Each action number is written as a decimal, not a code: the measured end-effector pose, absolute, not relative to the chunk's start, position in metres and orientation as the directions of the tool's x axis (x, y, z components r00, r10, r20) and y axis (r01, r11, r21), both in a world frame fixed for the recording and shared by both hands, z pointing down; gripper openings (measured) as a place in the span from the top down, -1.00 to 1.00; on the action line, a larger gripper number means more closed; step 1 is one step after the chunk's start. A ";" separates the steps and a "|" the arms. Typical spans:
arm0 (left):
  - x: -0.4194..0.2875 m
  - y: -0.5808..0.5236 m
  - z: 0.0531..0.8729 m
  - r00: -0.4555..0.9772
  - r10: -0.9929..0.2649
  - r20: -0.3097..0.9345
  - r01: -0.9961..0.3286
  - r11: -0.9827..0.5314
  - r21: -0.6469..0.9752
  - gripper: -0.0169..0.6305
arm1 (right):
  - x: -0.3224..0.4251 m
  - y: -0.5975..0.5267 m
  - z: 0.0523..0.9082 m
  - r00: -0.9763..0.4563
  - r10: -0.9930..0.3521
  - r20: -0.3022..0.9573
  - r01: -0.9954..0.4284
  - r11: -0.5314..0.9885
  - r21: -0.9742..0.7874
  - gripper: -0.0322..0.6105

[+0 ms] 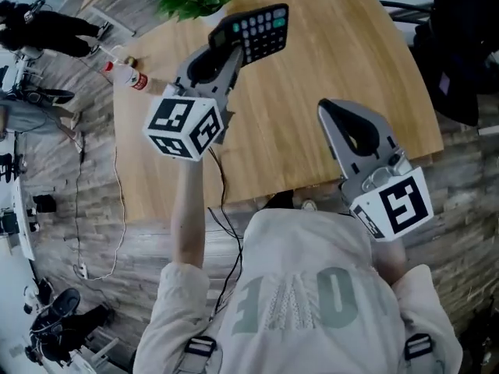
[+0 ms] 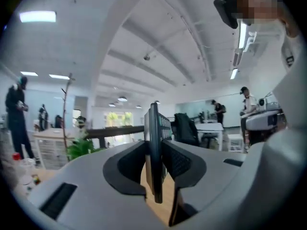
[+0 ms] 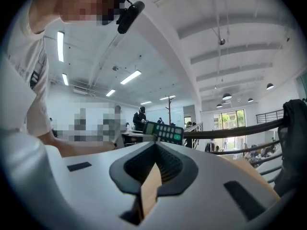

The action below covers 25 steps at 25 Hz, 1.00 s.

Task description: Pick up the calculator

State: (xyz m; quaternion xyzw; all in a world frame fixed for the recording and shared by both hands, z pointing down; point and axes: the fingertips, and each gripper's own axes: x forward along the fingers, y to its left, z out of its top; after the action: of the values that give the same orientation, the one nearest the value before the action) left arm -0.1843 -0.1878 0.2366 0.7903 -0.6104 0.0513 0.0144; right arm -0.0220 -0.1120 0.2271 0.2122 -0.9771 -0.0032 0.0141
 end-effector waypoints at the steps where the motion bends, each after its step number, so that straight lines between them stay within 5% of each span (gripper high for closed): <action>1: -0.187 -0.171 0.222 0.166 -0.985 0.046 -0.984 -0.169 -0.054 0.60 | -0.019 -0.110 0.224 -0.907 -0.421 0.017 -0.421 0.907 0.019 0.84; 5: -0.192 -0.089 0.183 -0.130 -0.985 -0.116 -0.986 0.141 -0.092 0.60 | -0.010 -0.092 0.225 -0.890 -0.455 0.022 -0.453 0.890 0.058 0.84; 11: -0.187 0.027 0.160 -0.398 -0.882 -0.252 -0.912 0.409 0.008 0.60 | -0.002 -0.066 0.230 -0.895 -0.446 0.021 -0.445 0.895 0.040 0.84; 25: -0.169 0.069 0.141 -0.393 -0.844 -0.365 -0.904 0.428 -0.017 0.60 | -0.023 -0.044 0.216 -0.886 -0.461 -0.055 -0.462 0.887 0.013 0.84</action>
State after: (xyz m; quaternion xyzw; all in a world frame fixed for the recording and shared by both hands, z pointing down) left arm -0.1693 0.0688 0.1406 0.5268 -0.8295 -0.0921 -0.1613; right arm -0.0227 -0.0442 0.2158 0.2378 -0.9709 -0.0130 -0.0249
